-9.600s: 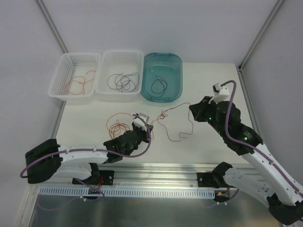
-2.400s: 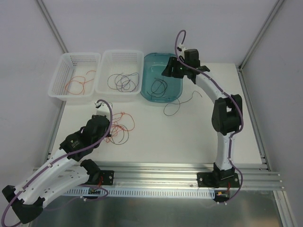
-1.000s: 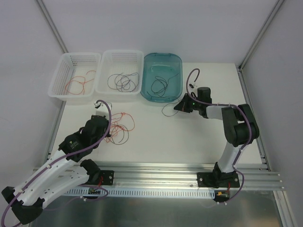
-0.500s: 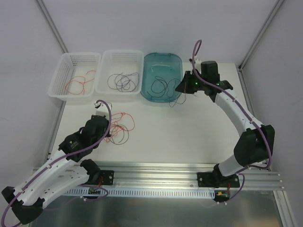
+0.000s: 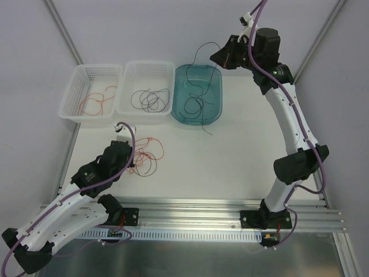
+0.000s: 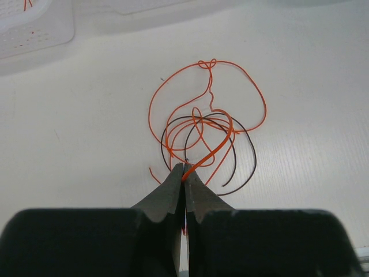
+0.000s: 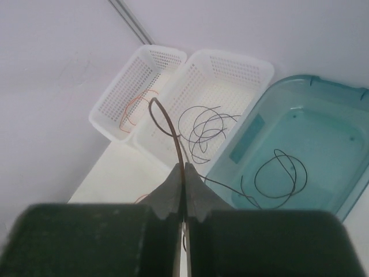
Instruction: Untangle the cables
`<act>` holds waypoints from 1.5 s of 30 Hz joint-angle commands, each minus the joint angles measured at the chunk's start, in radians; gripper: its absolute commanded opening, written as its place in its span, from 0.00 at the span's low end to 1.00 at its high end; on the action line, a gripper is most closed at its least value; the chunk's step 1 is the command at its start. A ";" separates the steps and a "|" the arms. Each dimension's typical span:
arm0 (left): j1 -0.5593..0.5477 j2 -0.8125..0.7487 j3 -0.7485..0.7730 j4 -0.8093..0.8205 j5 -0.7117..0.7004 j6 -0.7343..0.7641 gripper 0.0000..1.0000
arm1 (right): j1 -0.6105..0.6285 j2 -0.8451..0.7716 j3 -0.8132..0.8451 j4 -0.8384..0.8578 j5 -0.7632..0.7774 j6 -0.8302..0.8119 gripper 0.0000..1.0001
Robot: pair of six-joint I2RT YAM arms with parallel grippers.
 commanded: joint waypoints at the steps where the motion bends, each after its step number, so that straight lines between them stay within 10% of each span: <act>1: 0.008 0.000 0.027 0.009 0.020 0.017 0.00 | 0.007 0.063 0.034 0.195 -0.021 0.063 0.01; 11: 0.008 0.003 0.030 0.011 0.023 0.020 0.00 | -0.005 0.242 -0.019 0.323 0.081 0.030 0.01; 18: 0.006 0.008 0.032 0.011 0.024 0.020 0.00 | -0.007 0.365 -0.108 0.258 0.084 0.028 0.30; 27: 0.008 -0.001 0.029 0.012 0.032 0.016 0.00 | 0.019 0.120 -0.268 0.131 0.147 -0.114 0.69; 34: 0.008 -0.006 0.029 0.012 0.032 0.014 0.00 | 0.106 -0.107 -0.565 0.119 0.215 -0.138 0.70; 45: 0.008 -0.001 0.029 0.011 0.032 0.011 0.00 | 0.381 -0.166 -0.975 0.617 0.596 0.186 0.72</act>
